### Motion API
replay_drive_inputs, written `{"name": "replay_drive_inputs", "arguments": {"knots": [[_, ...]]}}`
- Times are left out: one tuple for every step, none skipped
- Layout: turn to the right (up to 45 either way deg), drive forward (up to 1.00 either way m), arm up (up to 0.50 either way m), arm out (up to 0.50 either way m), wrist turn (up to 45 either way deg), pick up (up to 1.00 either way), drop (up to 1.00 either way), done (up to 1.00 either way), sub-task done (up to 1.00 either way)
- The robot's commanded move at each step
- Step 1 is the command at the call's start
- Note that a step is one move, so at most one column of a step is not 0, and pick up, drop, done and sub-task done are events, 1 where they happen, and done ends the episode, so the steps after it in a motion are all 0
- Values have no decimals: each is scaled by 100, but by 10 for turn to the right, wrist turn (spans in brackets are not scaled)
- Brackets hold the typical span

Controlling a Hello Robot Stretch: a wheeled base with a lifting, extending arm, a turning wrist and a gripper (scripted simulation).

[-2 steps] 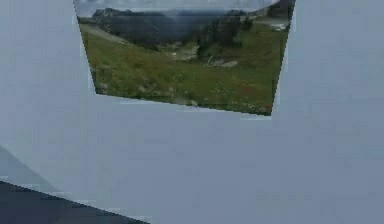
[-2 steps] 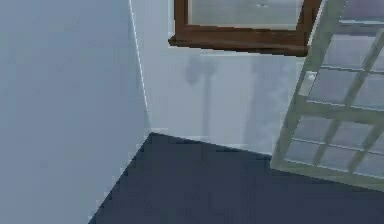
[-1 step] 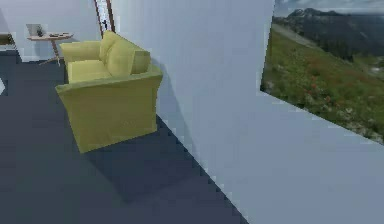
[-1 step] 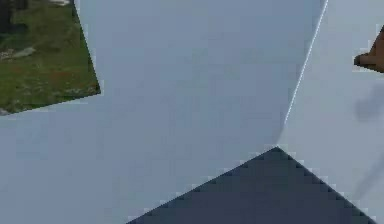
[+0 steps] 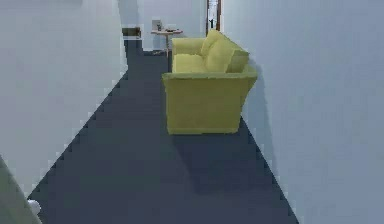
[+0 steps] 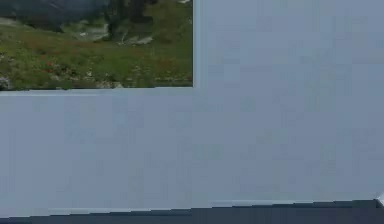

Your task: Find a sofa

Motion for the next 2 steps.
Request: {"name": "replay_drive_inputs", "arguments": {"knots": [[0,75,0,0,0,0,0,0,0],[-150,0,0,0,0,0,0,0,0]]}}
